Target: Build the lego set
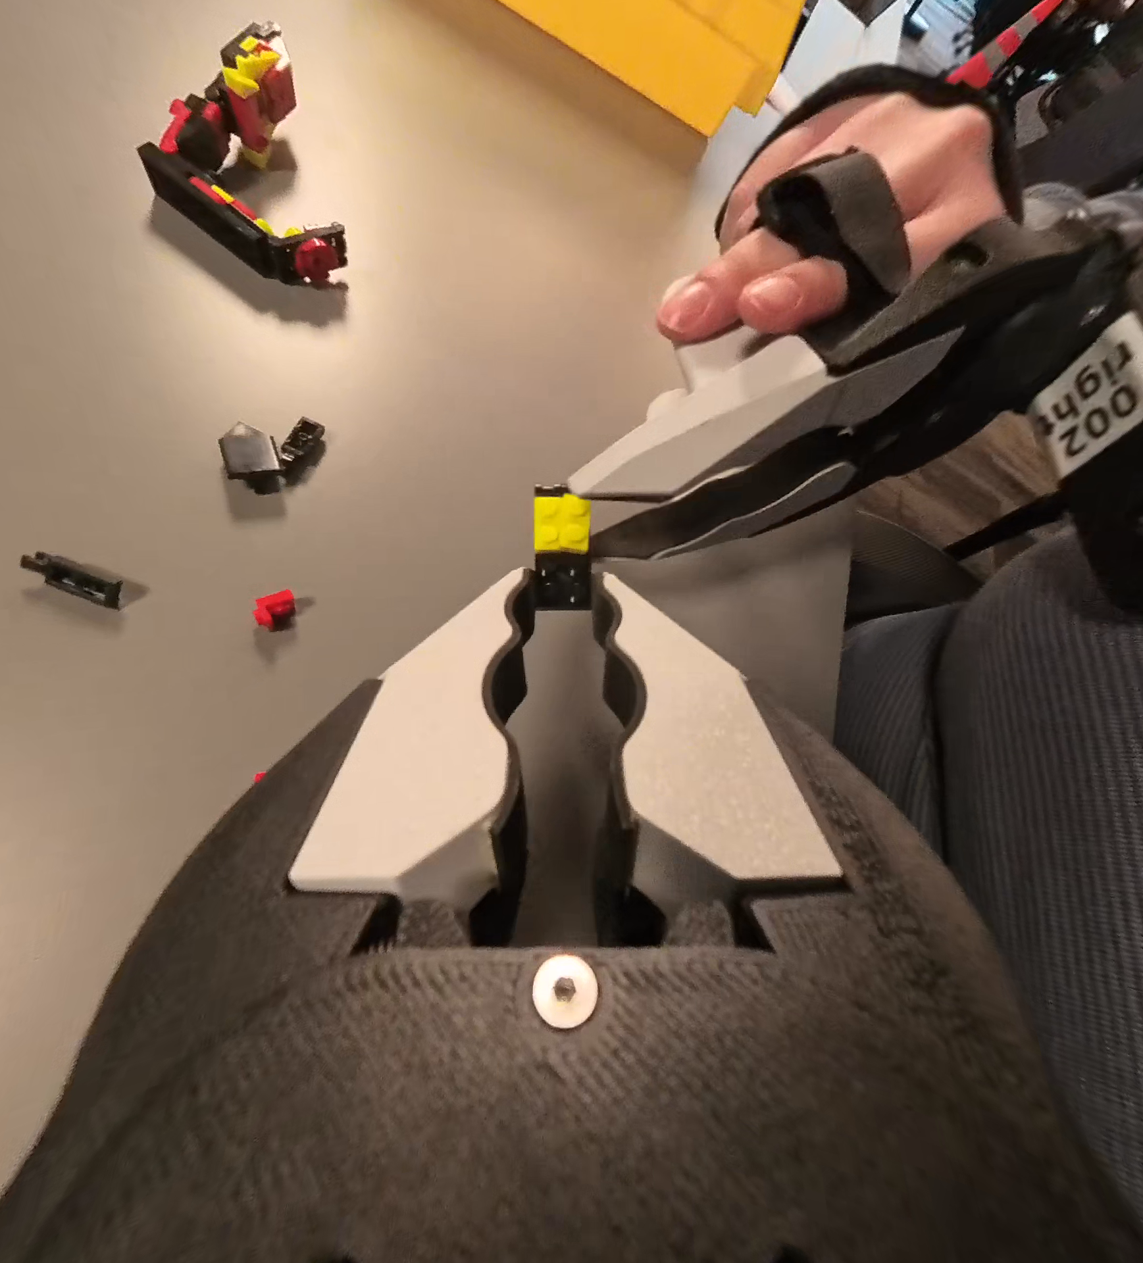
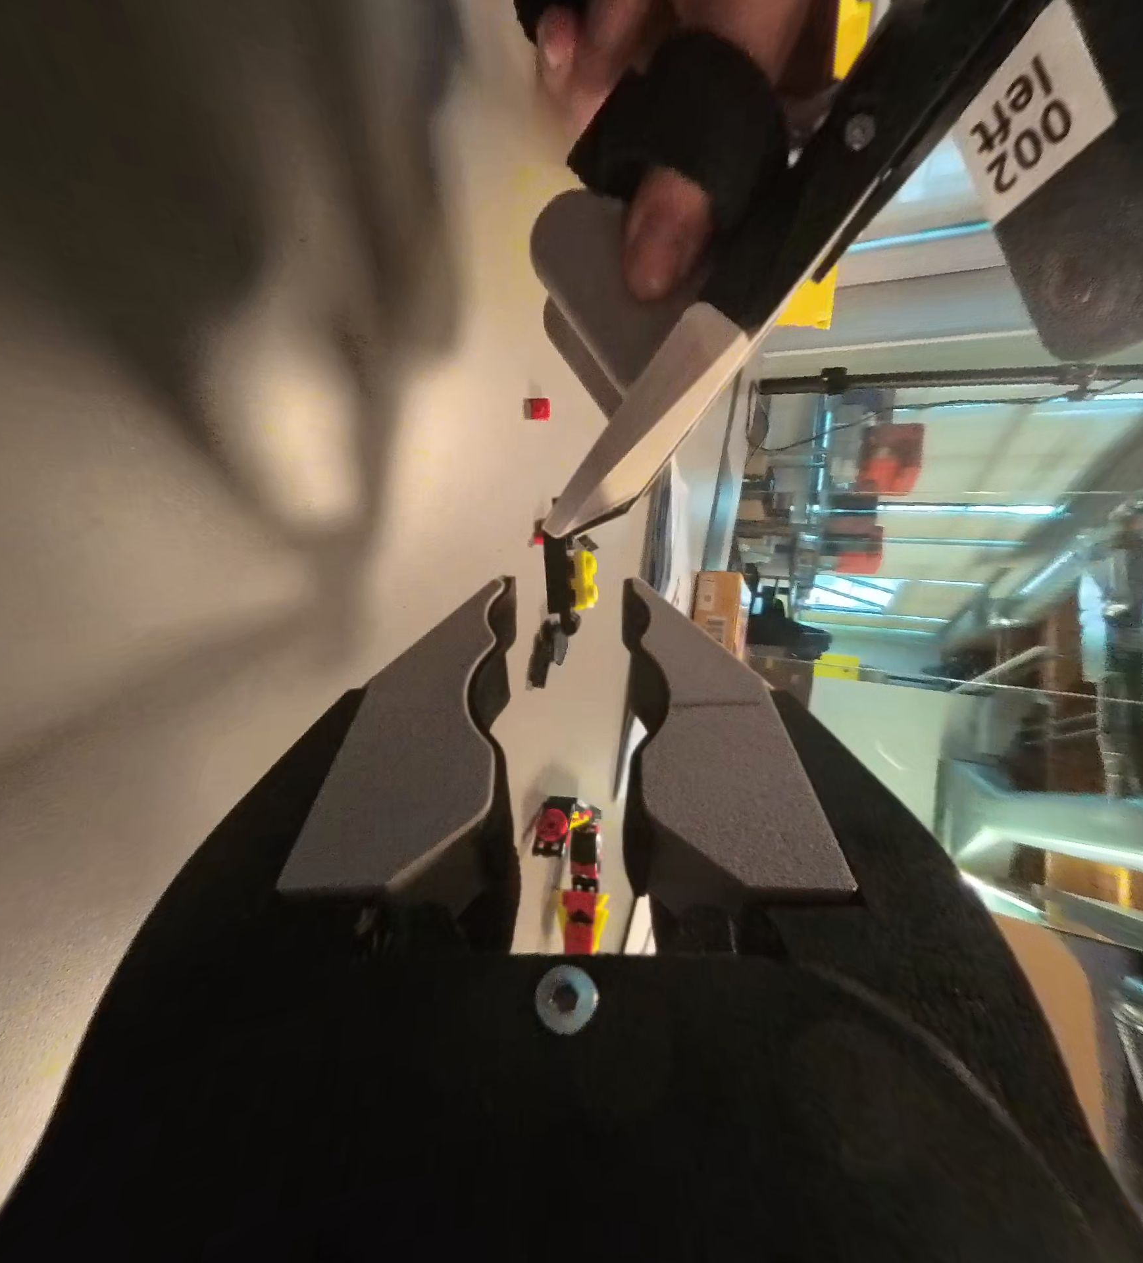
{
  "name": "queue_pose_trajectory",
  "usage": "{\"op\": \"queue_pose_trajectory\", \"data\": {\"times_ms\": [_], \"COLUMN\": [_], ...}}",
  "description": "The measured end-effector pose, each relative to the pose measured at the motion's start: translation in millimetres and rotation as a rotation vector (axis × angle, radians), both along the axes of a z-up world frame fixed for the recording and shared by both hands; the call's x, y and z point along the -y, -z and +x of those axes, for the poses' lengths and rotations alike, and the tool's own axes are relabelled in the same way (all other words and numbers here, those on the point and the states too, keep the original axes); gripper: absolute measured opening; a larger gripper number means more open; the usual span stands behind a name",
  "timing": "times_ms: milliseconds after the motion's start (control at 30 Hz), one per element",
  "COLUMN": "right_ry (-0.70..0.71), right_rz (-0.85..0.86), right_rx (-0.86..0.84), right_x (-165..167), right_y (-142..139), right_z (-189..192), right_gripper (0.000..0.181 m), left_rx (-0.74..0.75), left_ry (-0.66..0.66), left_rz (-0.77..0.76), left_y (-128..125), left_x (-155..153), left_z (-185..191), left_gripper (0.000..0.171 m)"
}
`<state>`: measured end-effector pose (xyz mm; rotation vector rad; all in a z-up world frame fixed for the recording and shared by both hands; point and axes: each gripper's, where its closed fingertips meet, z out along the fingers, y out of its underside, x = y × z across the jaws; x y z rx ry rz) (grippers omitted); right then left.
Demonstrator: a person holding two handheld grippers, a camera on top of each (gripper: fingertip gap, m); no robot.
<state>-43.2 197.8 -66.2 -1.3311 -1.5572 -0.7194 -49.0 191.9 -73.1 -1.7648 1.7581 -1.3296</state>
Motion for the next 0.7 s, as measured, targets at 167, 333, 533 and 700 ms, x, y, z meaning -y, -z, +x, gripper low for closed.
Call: {"op": "queue_pose_trajectory", "data": {"times_ms": [167, 333, 533, 700], "right_ry": [0.003, -0.010, -0.050, -0.064], "right_rz": [0.036, 0.046, 0.047, 0.046], "right_rx": [0.022, 0.032, 0.026, 0.040], "right_x": [-3.3, -4.0, -0.4, 0.3], "right_y": [1.5, 2.1, 1.6, 1.5], "right_z": [-2.6, -3.2, -5.2, -5.2], "right_gripper": [0.024, 0.012, 0.011, 0.010], "left_rx": [-0.007, -0.008, -0.009, -0.014], "left_ry": [0.008, 0.011, 0.027, 0.034], "left_rz": [-0.018, -0.022, -0.043, -0.030], "left_y": [0.7, 0.2, -1.1, -0.8], "left_x": [2.6, 3.3, 5.6, 6.2], "left_z": [0.2, -0.5, -1.9, -2.0], "left_gripper": [0.015, 0.016, 0.016, 0.015]}}
